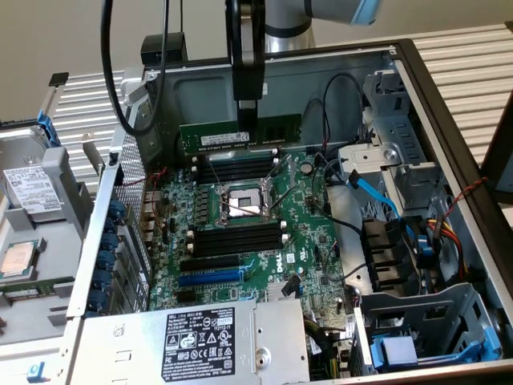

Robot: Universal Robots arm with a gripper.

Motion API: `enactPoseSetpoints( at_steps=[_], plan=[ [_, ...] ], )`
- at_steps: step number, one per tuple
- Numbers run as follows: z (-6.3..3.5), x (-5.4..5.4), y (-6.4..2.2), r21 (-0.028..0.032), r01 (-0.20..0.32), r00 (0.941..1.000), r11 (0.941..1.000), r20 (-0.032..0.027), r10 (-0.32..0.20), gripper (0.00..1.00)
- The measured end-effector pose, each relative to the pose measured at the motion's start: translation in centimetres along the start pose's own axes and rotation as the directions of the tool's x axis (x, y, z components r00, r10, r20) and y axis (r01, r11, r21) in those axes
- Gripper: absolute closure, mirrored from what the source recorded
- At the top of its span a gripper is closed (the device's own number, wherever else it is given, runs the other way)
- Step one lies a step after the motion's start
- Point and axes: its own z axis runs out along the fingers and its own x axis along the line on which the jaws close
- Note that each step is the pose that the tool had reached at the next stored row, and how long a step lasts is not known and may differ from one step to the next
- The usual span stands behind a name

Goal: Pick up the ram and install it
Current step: 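Pick up the ram and move it above insertion slot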

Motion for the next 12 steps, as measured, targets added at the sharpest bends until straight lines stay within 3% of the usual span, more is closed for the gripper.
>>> enactPoseSetpoints(
  at_steps=[12],
  plan=[
    [0.81, -3.4, 0.17, 0.0092, 0.001, 0.9998, 1.0, 0.0222, -0.001, 0.88]
  ],
)
